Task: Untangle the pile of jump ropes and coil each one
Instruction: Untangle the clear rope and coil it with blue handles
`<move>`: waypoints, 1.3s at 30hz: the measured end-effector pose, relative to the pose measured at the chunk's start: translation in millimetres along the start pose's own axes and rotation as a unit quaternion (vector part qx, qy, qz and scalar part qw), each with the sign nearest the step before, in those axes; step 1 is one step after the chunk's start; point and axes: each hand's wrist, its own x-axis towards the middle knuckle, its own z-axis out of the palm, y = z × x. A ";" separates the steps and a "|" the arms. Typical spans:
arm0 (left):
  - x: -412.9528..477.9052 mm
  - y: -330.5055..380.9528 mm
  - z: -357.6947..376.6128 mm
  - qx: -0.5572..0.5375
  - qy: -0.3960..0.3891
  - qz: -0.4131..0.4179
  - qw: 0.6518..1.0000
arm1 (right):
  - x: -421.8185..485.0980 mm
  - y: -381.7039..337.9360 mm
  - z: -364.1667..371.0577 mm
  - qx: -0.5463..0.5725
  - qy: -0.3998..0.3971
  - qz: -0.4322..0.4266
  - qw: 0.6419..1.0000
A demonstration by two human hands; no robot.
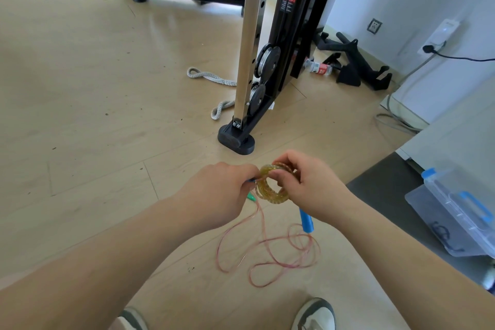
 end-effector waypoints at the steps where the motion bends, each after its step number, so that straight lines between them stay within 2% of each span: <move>1: -0.2 0.2 -0.5 -0.002 -0.012 -0.002 1.000 | -0.6 0.8 -0.4 0.006 -0.005 0.005 1.000; 7: 3.2 -2.6 1.6 -0.050 0.005 0.013 0.999 | -2.7 0.5 -3.2 0.007 -0.026 0.010 1.000; 10: 5.9 -3.8 4.7 0.017 0.068 0.030 0.997 | -2.9 -1.1 -0.6 -0.001 -0.032 0.006 0.999; 12: 8.2 -1.4 4.7 0.054 0.078 0.018 0.995 | -3.4 -4.2 1.3 0.004 -0.036 0.000 0.999; 14: 9.9 0.7 5.8 0.005 0.073 -0.002 0.997 | -4.1 -7.8 2.5 0.000 -0.043 -0.012 0.999; 16: 8.4 3.9 5.4 -0.095 0.066 -0.020 0.993 | -5.0 -9.7 2.8 0.006 -0.040 -0.023 0.999; 20: 3.4 10.2 5.3 -0.274 0.013 -0.030 0.961 | -6.2 -8.5 2.2 0.024 -0.017 -0.037 0.999; 24: 3.5 9.2 1.1 -0.272 -0.005 -0.026 0.962 | -6.3 -6.8 -2.9 0.044 -0.034 -0.043 0.998; 27: 3.2 10.6 -4.9 -0.297 -0.035 -0.054 0.953 | -6.5 -5.2 -7.3 0.067 -0.034 -0.028 0.997; 31: 2.6 9.5 -12.2 -0.413 -0.038 -0.071 0.907 | -6.9 -4.0 -13.3 0.151 -0.006 0.009 0.988; 34: 2.0 9.4 -13.8 -0.474 -0.043 -0.060 0.877 | -7.9 -5.1 -16.2 0.174 -0.018 0.024 0.984; 39: 6.1 4.8 -8.9 -0.449 0.016 -0.086 0.889 | -10.9 -0.2 -24.3 0.237 -0.101 0.079 0.963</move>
